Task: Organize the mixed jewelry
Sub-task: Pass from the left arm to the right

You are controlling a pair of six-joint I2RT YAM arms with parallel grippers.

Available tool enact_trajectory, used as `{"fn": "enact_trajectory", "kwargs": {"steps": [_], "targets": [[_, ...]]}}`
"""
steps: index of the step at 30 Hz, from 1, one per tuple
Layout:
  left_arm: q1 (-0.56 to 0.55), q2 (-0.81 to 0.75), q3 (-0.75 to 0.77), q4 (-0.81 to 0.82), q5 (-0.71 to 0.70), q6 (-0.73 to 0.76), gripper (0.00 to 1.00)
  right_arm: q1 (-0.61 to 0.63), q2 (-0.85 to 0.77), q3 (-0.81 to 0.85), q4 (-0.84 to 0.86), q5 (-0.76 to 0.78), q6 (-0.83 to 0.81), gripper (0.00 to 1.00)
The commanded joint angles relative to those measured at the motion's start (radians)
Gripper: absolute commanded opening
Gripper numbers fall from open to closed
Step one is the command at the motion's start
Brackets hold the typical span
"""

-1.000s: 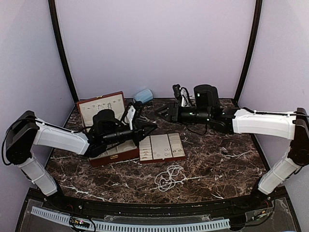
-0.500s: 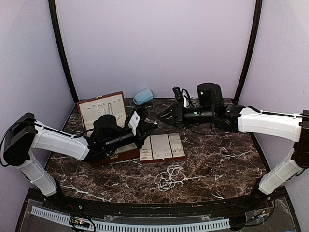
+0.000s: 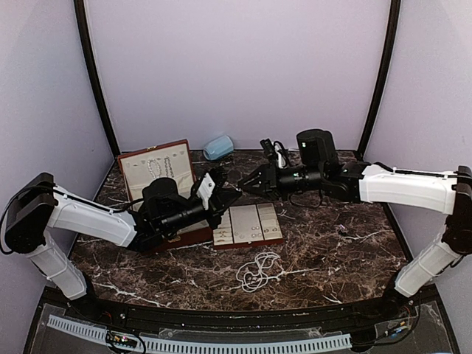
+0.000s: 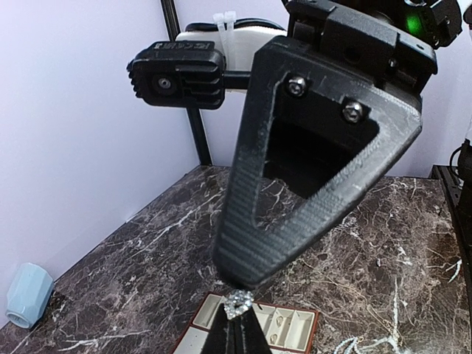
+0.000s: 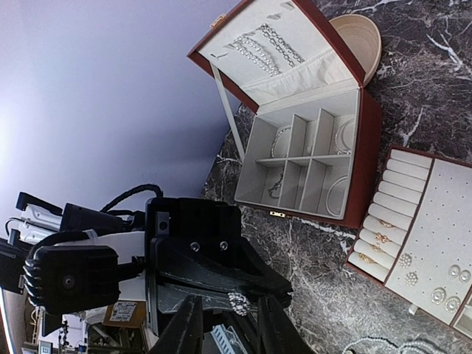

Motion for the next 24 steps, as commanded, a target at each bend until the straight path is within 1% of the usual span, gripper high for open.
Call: {"fn": "enact_trajectory", "kwargs": {"steps": [1, 10, 24], "targets": [[-0.008, -0.027, -0.013, 0.039, 0.000, 0.023, 0.00, 0.000, 0.023, 0.020, 0.043, -0.035, 0.021, 0.27], [-0.009, -0.021, -0.010, 0.038, 0.000, 0.034, 0.00, 0.000, 0.041, 0.027, 0.053, -0.061, 0.035, 0.21], [-0.016, -0.021, -0.009, 0.024, 0.000, 0.054, 0.00, 0.000, 0.061, 0.015, 0.119, -0.121, 0.086, 0.18]]}}
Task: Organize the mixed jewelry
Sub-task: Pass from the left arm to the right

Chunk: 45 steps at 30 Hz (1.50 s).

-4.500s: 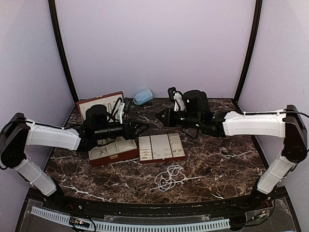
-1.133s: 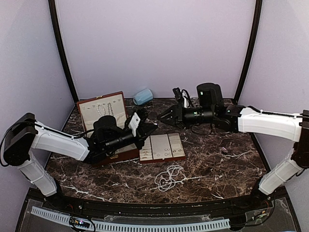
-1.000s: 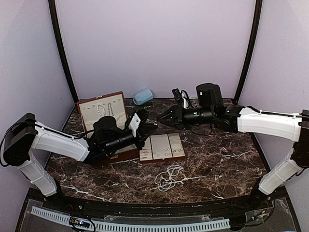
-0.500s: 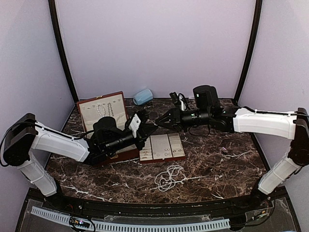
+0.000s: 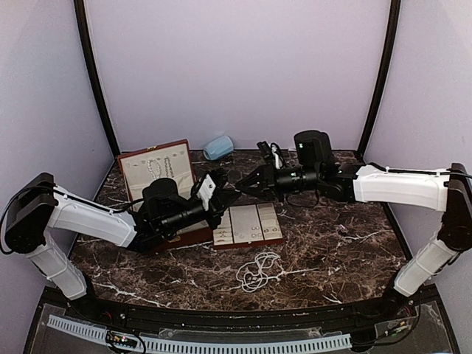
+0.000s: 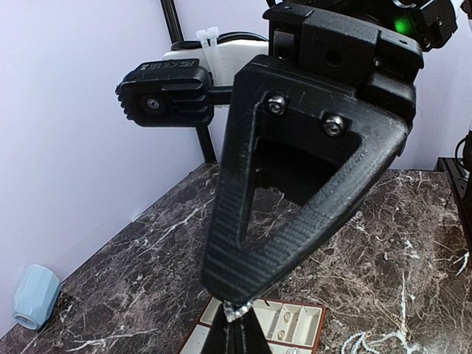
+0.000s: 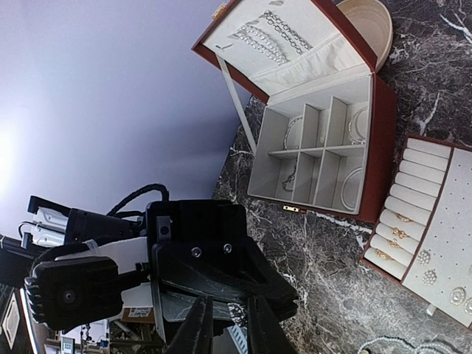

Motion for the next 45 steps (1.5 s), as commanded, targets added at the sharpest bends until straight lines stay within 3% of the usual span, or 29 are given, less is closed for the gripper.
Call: {"fn": "enact_trajectory", "kwargs": {"steps": [1, 19, 21, 24, 31, 37, 40, 45], "targets": [[-0.014, -0.020, -0.005, 0.023, 0.004, 0.020, 0.00, 0.009, 0.013, 0.014, 0.057, -0.050, 0.020, 0.17], [-0.019, -0.012, -0.005, 0.033, -0.006, 0.012, 0.01, 0.003, 0.025, -0.016, 0.066, -0.032, 0.064, 0.04], [-0.019, -0.013, -0.003, 0.026, -0.011, 0.012, 0.07, 0.000, 0.017, -0.026, 0.080, -0.021, 0.073, 0.03], [-0.020, -0.022, -0.009, 0.011, -0.024, 0.007, 0.26, -0.014, 0.000, -0.045, 0.112, -0.003, 0.086, 0.02], [-0.019, -0.074, -0.069, -0.006, -0.039, -0.026, 0.53, -0.038, -0.011, -0.072, 0.159, 0.015, 0.099, 0.02], [-0.018, -0.208, -0.189, -0.057, -0.131, -0.093, 0.61, -0.053, 0.000, -0.111, 0.192, 0.034, 0.090, 0.02], [0.008, -0.289, -0.212, -0.148, -0.171, -0.196, 0.65, -0.053, 0.028, -0.148, 0.237, 0.039, 0.091, 0.02], [0.182, -0.422, -0.157, -0.344, 0.042, -0.456, 0.66, -0.046, 0.099, -0.192, 0.317, 0.047, 0.094, 0.02]]}}
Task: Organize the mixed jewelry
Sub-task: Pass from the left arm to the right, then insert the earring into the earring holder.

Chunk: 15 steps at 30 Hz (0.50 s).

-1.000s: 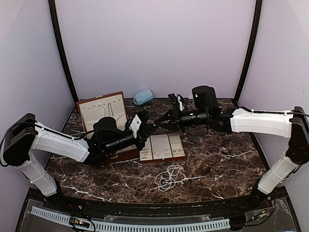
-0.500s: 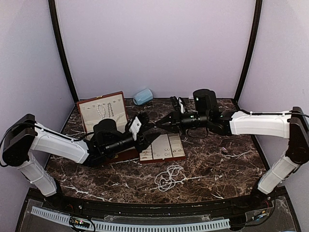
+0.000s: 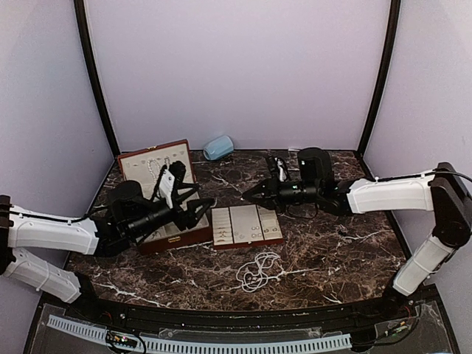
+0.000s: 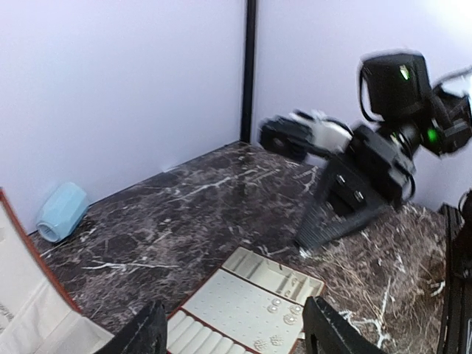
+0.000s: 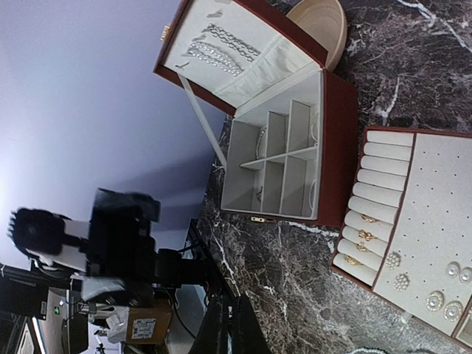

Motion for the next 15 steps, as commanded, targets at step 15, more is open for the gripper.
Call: {"fn": "enact_trajectory", "kwargs": {"steps": [15], "targets": [[0.563, -0.119, 0.326, -0.607, 0.501, -0.283, 0.70, 0.022, 0.315, 0.059, 0.118, 0.042, -0.047, 0.02]]}}
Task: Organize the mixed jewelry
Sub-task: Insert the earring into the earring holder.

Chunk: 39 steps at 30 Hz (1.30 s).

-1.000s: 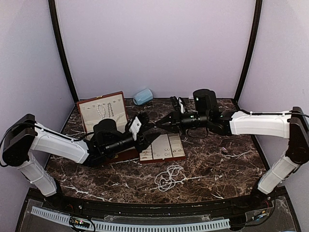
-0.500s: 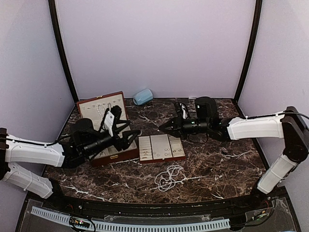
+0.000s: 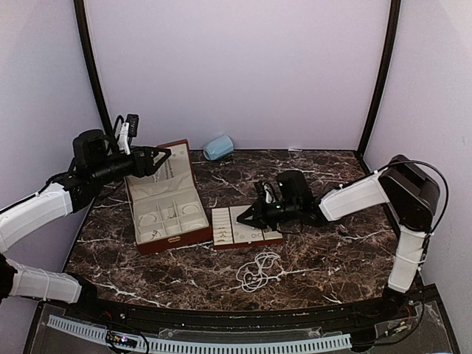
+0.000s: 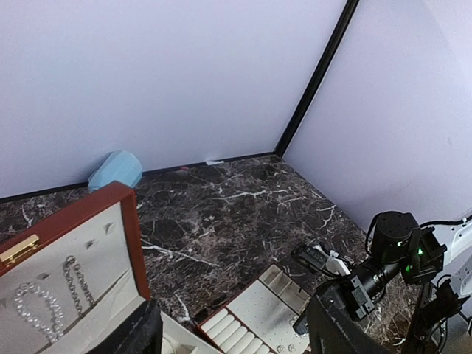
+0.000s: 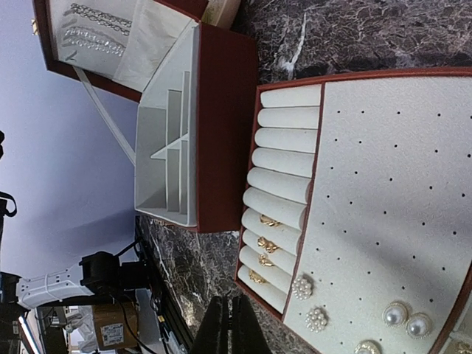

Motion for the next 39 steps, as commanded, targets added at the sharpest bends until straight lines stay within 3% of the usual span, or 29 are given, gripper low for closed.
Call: {"fn": "enact_trajectory", "kwargs": {"steps": [1, 15, 39], "targets": [[0.080, -0.001, 0.034, -0.115, 0.083, 0.030, 0.70, 0.009, 0.041, 0.051, 0.034, 0.020, -0.027, 0.02], [0.105, -0.035, 0.000, -0.119, 0.042, 0.063, 0.70, 0.005, 0.131, 0.102, -0.001, 0.078, -0.043, 0.02], [0.105, -0.045, -0.005, -0.115, 0.040, 0.061, 0.70, -0.001, 0.149, 0.081, -0.013, 0.119, -0.031, 0.02]]}}
